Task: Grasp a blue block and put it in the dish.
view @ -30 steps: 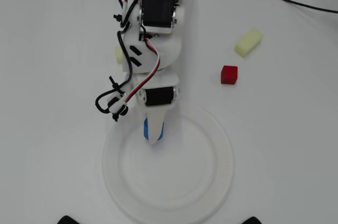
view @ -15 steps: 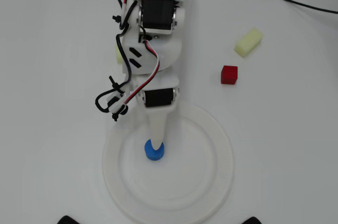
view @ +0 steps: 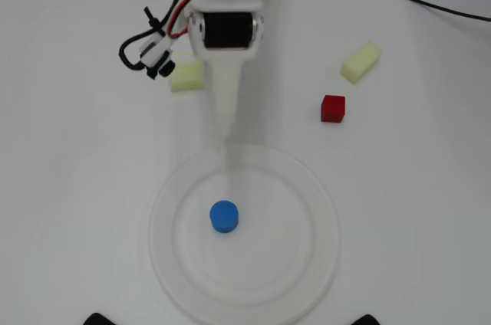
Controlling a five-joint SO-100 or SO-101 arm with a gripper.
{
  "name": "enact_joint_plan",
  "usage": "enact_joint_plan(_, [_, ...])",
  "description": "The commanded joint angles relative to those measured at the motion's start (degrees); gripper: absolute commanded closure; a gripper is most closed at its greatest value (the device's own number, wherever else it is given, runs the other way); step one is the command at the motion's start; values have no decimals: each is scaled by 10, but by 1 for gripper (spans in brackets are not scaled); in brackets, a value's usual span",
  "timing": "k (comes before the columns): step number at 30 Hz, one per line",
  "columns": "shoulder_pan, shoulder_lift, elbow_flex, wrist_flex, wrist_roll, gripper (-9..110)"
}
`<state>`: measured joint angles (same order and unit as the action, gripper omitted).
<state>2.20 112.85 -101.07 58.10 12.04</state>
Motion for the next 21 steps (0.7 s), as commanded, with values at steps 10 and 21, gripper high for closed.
enact_joint_plan(10, [25,384,-365,10,-27,75])
enact_joint_plan(21, [15,551,-621,8,-25,69])
